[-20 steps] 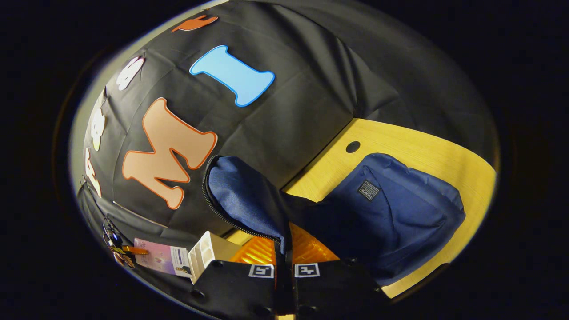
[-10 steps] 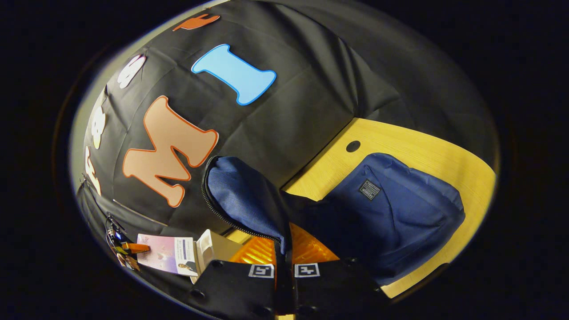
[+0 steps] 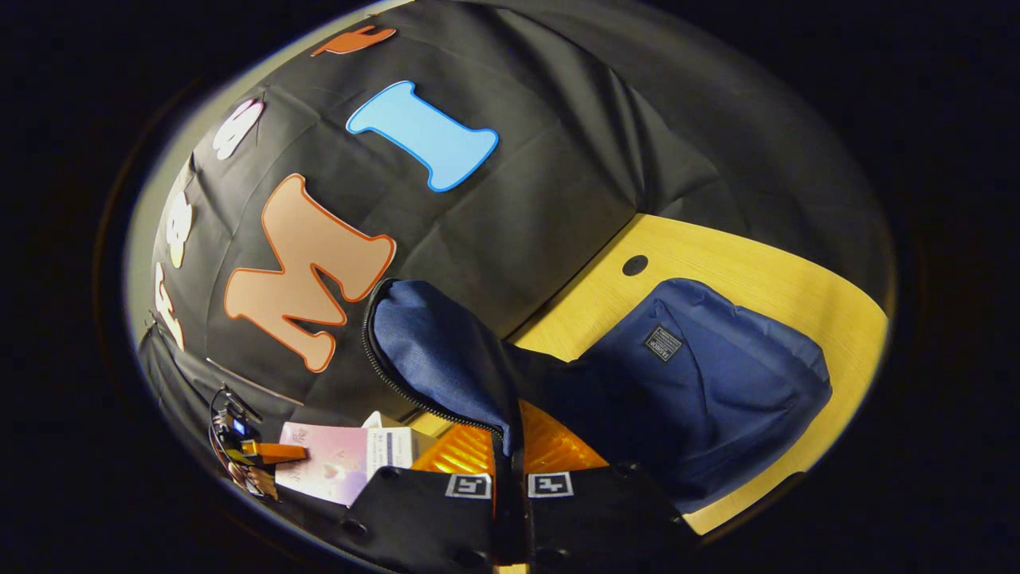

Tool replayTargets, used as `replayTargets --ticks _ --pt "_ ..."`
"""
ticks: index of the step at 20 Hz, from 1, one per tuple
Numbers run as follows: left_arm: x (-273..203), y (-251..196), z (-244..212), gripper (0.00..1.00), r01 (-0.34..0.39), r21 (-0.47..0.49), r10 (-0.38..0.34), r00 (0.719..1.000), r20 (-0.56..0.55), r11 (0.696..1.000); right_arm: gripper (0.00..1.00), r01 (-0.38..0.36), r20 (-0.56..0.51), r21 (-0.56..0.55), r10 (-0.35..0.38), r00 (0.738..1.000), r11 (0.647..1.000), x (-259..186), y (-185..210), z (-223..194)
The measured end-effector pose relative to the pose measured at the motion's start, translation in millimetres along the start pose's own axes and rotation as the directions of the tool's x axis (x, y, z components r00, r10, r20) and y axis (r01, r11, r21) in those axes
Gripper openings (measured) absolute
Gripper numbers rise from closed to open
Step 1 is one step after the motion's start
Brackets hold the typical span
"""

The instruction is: Open the schoolbag, grab two books from the bookshelf and put them into the schoolbag.

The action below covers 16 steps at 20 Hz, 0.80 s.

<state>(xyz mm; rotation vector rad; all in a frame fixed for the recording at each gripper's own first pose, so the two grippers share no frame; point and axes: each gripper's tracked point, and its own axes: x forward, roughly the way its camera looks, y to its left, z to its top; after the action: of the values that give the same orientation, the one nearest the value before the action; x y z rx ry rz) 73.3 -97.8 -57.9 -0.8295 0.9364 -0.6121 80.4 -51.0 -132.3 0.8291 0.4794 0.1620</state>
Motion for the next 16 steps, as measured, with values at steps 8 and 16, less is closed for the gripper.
replayTargets --ticks 8,16 --pt "86 -15 -39 0.29 0.045 -0.085 -0.052 0.995 -0.08 0.995 0.03 -0.008 -0.001 0.004 0.008 1.0 1.0 0 1 1" --pt "155 -24 -74 0.29 0.08 -0.195 -0.111 0.982 -0.151 0.977 0.03 -0.018 0.006 0.004 0.018 1.0 1.0 0 2 6"
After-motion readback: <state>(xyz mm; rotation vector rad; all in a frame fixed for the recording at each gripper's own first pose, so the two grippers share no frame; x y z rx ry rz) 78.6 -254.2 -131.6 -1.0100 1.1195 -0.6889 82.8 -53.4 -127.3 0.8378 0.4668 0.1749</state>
